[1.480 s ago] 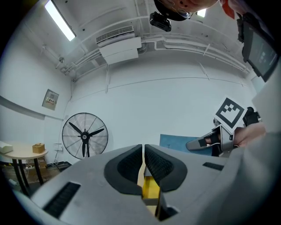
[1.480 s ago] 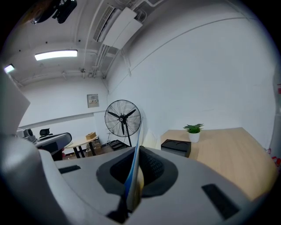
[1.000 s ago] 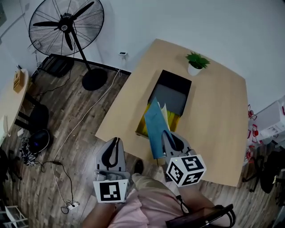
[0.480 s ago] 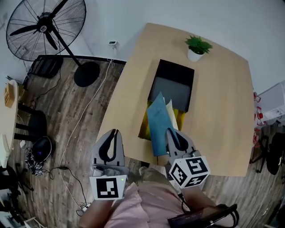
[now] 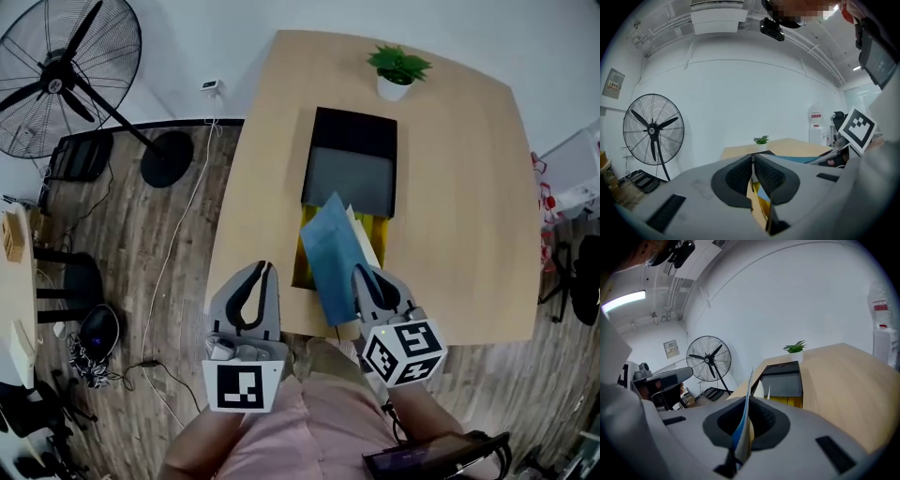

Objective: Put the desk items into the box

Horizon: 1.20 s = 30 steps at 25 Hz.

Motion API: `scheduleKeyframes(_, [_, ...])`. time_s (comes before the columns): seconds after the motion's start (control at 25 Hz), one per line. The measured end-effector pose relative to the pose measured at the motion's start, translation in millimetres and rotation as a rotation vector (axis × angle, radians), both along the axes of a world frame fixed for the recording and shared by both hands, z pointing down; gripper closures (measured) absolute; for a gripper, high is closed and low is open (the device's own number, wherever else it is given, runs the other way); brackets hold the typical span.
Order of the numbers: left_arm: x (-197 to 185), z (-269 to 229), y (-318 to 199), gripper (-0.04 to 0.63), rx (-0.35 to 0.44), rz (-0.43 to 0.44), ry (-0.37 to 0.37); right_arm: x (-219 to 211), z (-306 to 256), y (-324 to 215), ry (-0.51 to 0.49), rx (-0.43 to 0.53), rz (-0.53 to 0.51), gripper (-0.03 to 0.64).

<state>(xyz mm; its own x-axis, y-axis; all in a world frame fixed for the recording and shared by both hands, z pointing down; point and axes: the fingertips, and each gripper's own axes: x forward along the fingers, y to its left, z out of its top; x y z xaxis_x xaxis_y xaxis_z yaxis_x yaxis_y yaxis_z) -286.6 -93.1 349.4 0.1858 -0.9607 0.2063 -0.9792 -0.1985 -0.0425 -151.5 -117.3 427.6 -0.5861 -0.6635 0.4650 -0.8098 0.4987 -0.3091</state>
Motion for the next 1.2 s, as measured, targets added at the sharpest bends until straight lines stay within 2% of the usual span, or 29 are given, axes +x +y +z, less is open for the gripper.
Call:
scheduleKeyframes(0.36, [2,11,0,0.571,-0.02,0.076,0.037,6,19,8,0.038,-0.02,0.052,0.598])
scheduleKeyframes(0.68, [9,24,-4,0.571,-0.075,0.115,0.048,24,41,4,0.076,-0.06,0.105,0.582])
scheduleKeyframes(1.2, [40,45,-16,0.571,-0.127,0.171,0.053,39,69,1,0.176,-0.128,0.051,0.523])
